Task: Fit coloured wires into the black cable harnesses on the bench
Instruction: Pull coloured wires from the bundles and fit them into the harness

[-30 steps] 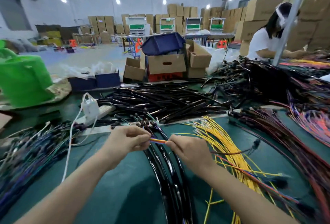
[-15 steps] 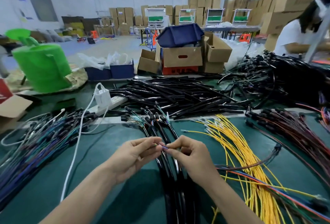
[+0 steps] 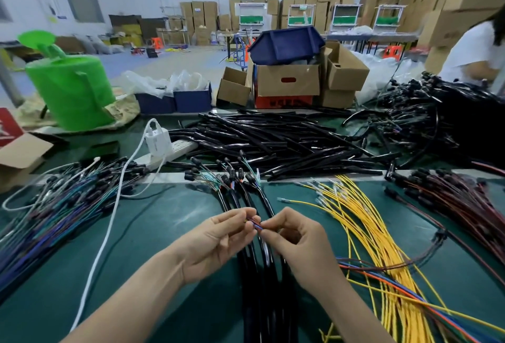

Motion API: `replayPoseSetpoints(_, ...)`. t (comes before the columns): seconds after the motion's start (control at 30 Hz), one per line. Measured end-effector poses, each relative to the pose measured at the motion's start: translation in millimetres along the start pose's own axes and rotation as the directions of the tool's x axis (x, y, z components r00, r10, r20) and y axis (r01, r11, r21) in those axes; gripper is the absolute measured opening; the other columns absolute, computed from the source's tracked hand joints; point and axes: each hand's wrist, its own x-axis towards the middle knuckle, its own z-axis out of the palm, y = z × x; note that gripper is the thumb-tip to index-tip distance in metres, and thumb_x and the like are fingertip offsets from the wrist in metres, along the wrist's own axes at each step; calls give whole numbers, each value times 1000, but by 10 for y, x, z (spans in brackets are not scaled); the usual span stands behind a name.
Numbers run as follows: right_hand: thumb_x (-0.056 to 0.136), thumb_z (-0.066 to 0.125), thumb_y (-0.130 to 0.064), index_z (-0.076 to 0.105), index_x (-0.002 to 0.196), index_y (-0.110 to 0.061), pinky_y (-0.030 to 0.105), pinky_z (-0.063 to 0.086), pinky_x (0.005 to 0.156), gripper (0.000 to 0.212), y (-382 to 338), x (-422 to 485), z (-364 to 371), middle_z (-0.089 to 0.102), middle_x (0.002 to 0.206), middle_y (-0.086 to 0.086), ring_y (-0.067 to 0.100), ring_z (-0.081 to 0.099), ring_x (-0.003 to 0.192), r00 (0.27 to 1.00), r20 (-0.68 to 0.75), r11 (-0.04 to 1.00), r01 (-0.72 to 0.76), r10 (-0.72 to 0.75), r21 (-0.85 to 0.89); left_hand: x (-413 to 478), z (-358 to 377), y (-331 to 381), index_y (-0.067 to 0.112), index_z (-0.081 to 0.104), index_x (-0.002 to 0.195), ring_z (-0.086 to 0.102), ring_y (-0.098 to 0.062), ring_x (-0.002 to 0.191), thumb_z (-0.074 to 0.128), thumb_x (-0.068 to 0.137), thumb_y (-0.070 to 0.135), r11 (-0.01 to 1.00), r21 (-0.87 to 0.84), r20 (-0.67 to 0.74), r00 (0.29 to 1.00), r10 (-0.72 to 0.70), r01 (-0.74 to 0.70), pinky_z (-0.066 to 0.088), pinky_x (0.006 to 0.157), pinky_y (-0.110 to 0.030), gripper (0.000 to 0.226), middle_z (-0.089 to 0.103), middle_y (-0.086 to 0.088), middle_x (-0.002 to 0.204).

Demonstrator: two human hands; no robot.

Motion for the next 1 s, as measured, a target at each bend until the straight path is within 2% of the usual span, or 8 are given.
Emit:
replayPoseSetpoints(0.2,81,72,-11,65,76,-28,29,42,54,19,-4,-8,-25,63,59,9,20,53,52,1000,-13,1000,6,-6,-12,0,53,17,7,73,68,67,-13,58,72,64,6,972,233,-50,997,55,-42,57,58,-23,4,68,-11,69)
replayPoseSetpoints(0.27,81,73,-10,66,75,-27,30,41,55,19,-8,-7,-26,63,60,10,21,52,53,1000,-23,1000,5,-5,0,-2,73,51,7,72,66,66,-13,57,68,67,6,930,358,-65,992,112,-82,56,58,-23,5,67,-12,67)
replayPoseSetpoints(0.53,78,73,-3,71,74,-11,12,40,53,9,-30,30,-59,66,58,-4,0,53,50,999,-35,993,-12,16,114,-49,139,146,6,73,82,70,-16,73,73,65,8,461,783,227,881,414,-418,55,70,-21,17,74,-12,78)
replayPoseSetpoints(0.73,79,71,-1,69,72,-10,12,36,50,11,-59,37,-130,69,69,14,2,47,48,999,18,975,-33,30,221,74,202,356,14,78,74,71,-17,66,70,69,11,494,814,234,950,205,-307,56,63,-21,10,73,-11,75)
replayPoseSetpoints(0.8,80,70,-1,67,71,-12,12,37,51,14,-39,58,-145,70,70,14,2,50,50,999,-5,975,-31,32,219,177,276,472,17,78,76,69,-13,65,70,72,20,445,864,226,971,73,-235,55,63,-20,9,73,-7,73)
replayPoseSetpoints(0.87,81,69,-1,66,71,-12,14,40,53,15,-11,81,-141,71,70,11,3,54,52,999,-42,982,-23,31,189,399,372,582,16,77,82,67,-10,64,69,78,28,376,893,225,969,105,-248,54,61,-20,15,72,-4,73)
replayPoseSetpoints(0.93,81,70,-3,66,71,-11,24,48,58,14,24,91,-120,71,71,10,16,61,58,996,-79,988,-17,29,155,765,455,625,13,74,93,65,-8,70,66,87,22,212,931,231,931,282,-295,55,65,-23,13,73,-1,78)
replayPoseSetpoints(1.0,81,71,-5,66,71,-12,36,50,65,13,51,86,-94,70,71,11,28,62,63,995,-97,993,-13,24,120,1167,503,572,11,68,110,65,-11,87,66,88,18,-140,963,269,877,398,-232,52,83,-27,24,72,-4,96)
